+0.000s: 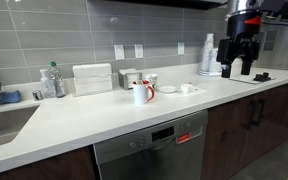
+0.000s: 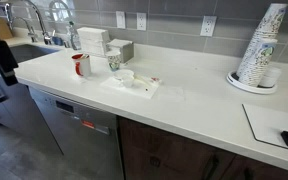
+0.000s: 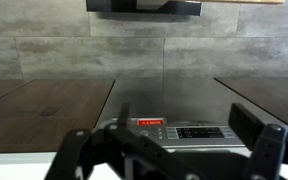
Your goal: Place the teacup on the saucer
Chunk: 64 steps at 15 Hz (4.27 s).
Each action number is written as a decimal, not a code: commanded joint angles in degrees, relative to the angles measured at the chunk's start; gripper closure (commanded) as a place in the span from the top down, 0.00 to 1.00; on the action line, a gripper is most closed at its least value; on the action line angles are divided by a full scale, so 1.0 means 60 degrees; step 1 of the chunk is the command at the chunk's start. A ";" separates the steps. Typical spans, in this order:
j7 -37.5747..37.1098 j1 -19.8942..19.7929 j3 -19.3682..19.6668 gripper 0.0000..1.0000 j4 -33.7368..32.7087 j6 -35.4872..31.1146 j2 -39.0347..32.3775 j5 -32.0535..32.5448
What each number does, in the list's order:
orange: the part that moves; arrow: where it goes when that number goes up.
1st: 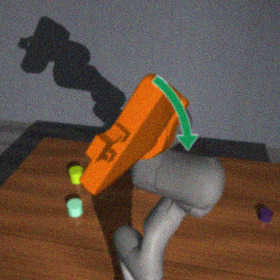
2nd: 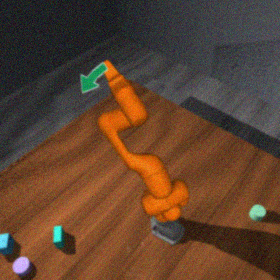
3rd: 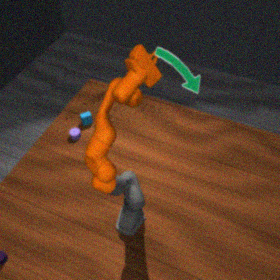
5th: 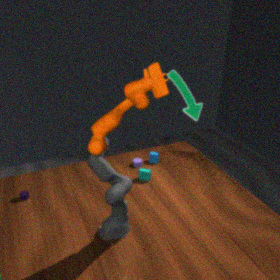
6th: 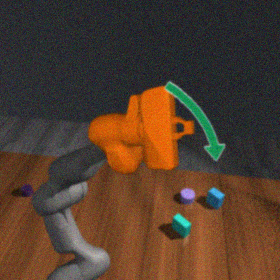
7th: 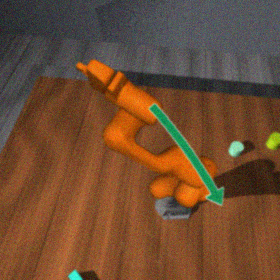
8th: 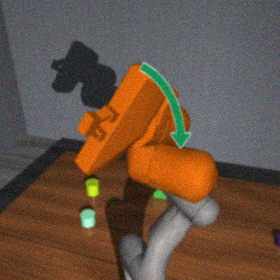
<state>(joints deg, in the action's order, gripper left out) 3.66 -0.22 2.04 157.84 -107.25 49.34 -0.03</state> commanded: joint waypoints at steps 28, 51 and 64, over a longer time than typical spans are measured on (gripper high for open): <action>-0.6587 -0.2327 -0.1596 1.00 -0.1834 -0.5500 -0.5115 0.1424; -0.9223 -0.0727 0.0026 1.00 -0.4241 -0.6990 -0.9051 0.4128; -0.7036 -0.0666 0.0595 1.00 -0.5055 -0.7591 -1.0185 0.3308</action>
<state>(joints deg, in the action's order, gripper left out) -41.29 -5.30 3.88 129.96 -151.39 -8.64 22.54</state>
